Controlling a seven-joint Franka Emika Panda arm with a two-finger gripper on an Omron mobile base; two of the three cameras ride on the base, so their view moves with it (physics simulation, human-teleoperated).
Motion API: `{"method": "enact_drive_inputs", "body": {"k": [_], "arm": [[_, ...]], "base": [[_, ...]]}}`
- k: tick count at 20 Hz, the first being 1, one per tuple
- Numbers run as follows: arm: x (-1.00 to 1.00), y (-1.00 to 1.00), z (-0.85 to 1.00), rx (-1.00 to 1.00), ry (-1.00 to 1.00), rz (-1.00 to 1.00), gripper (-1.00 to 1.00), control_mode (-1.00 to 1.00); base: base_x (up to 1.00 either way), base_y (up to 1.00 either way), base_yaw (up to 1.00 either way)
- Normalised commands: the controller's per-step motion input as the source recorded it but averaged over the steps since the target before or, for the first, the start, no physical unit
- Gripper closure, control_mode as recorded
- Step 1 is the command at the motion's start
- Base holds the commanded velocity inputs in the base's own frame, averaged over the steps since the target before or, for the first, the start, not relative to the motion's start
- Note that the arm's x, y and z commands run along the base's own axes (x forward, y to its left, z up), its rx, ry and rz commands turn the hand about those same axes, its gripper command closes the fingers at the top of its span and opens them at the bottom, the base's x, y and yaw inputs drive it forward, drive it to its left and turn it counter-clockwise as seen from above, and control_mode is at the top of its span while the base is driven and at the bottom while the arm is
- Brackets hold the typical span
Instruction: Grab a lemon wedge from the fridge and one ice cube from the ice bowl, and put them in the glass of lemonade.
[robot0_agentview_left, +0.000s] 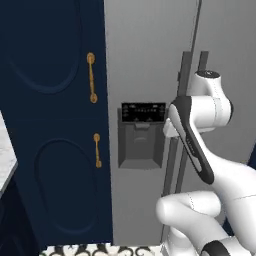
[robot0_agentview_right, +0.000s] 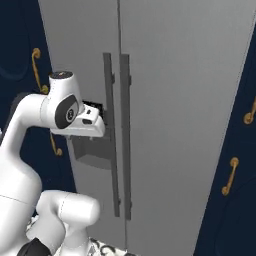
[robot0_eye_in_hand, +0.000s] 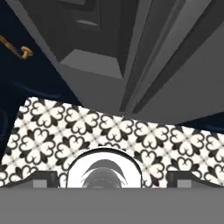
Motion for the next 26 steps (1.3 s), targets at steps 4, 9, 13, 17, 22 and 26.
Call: {"method": "enact_drive_inputs", "body": {"k": [4, 9, 13, 17, 22, 26], "arm": [[0.0, 0.0, 0.0, 0.0, 0.0, 0.0, -1.0, 1.0], [0.0, 0.0, 0.0, 0.0, 0.0, 0.0, -1.0, 1.0], [0.0, 0.0, 0.0, 0.0, 0.0, 0.0, -1.0, 1.0], [0.0, 0.0, 0.0, 0.0, 0.0, 0.0, -1.0, 1.0], [0.0, 0.0, 0.0, 0.0, 0.0, 0.0, -1.0, 1.0], [0.0, 0.0, 0.0, 0.0, 0.0, 0.0, -1.0, 1.0]], "base": [[0.1, 0.38, 0.65], [0.33, 0.6, 0.69], [0.55, 0.61, 0.61], [0.76, 0.42, 0.55], [0.7, 0.09, 0.54], [0.55, 0.0, 0.48]]}}
